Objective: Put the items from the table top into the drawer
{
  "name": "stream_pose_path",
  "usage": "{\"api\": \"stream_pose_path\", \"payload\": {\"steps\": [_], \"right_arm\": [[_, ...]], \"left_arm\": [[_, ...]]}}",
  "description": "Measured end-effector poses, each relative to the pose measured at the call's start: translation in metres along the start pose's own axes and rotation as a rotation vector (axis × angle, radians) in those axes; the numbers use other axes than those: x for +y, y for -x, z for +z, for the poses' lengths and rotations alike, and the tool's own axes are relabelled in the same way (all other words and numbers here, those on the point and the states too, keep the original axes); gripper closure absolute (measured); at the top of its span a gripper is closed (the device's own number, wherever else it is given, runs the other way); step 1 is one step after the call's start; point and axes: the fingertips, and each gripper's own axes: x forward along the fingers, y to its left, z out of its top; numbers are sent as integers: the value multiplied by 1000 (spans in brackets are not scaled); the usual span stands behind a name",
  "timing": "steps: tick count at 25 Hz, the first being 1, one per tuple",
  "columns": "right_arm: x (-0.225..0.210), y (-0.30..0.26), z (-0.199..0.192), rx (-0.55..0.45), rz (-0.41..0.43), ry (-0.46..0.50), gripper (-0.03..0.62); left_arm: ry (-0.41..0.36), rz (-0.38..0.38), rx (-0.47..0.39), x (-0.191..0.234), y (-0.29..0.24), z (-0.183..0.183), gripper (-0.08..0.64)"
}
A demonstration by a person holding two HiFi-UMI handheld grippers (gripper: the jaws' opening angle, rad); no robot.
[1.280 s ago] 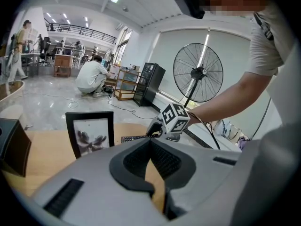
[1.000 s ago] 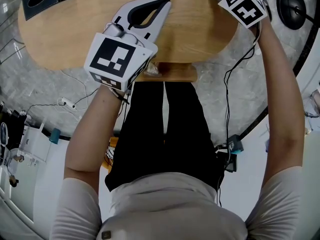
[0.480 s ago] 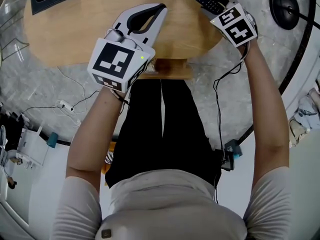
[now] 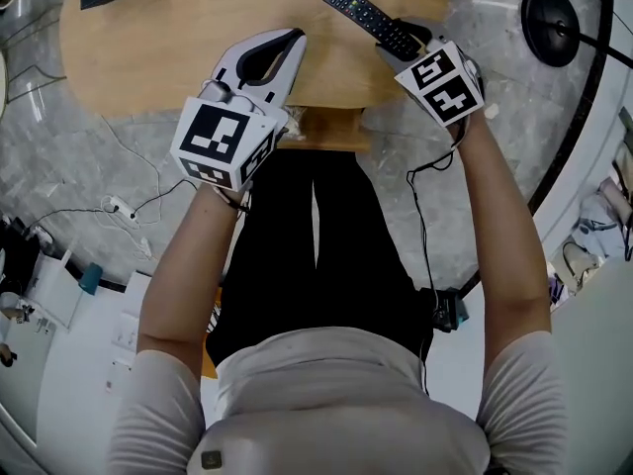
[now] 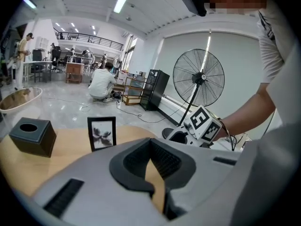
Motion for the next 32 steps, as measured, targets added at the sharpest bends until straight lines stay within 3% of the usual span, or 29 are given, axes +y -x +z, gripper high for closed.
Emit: {"api": "stream_pose_path", "payload": {"steps": [16, 32], "right_arm": [[126, -20, -7, 10, 60, 70, 364], [239, -87, -18, 50, 147, 140, 364]], "left_arm": [[38, 67, -3, -11, 90, -61, 551], [100, 109, 21, 10, 160, -148, 551]]}}
